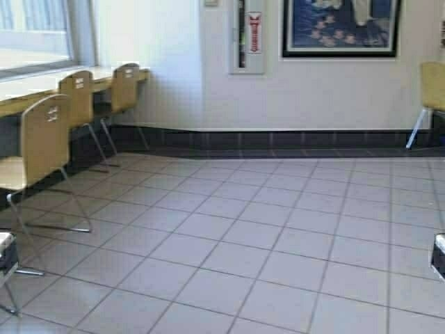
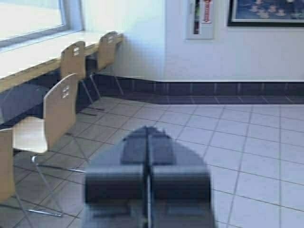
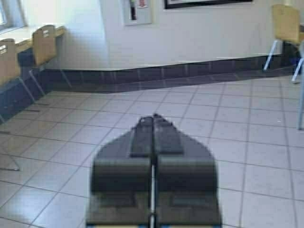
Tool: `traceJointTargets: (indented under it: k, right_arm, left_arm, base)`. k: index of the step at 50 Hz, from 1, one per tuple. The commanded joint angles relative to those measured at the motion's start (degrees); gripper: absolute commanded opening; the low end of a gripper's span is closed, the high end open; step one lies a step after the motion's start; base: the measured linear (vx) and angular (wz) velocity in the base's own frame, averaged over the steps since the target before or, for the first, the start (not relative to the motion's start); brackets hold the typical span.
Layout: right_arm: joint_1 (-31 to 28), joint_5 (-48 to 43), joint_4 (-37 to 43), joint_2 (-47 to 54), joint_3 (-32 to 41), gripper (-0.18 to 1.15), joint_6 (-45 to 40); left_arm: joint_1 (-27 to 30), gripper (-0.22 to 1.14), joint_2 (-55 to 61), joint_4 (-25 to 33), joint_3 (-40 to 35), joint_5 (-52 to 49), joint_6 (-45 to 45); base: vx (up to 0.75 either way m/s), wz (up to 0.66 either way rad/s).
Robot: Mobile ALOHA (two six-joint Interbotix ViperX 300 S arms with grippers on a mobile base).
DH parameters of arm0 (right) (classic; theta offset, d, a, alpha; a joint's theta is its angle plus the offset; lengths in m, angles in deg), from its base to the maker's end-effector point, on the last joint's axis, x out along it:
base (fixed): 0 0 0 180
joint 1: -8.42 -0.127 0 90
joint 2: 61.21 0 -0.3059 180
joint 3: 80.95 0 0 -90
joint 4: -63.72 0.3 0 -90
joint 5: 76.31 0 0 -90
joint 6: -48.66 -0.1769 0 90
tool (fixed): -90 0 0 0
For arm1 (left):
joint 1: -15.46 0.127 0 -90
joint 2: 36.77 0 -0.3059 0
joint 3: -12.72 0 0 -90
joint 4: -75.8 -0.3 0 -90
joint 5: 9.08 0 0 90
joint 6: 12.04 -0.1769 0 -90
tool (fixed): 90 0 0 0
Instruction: Push the chairs under the table
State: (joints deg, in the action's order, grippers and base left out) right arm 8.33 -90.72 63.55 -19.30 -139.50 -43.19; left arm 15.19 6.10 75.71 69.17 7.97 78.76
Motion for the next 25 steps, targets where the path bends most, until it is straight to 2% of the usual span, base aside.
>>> traceJointTargets:
  k: [1,25]
  right_arm:
    - [-0.1,-0.3,0.1,0.5,0.9,0.04,0.1]
    - [-0.1,-0.2,0.1,2.5,0.5,0.04,0.3]
  left_arm:
    - [-0.1,0.03,0.2,0.0,-0.8,0.4,0.3]
    - [-0.1,0.03,1.4,0.0,0.0,0.4,0.4]
  base:
    - [0.29,0.39]
    - [0.31,0.40]
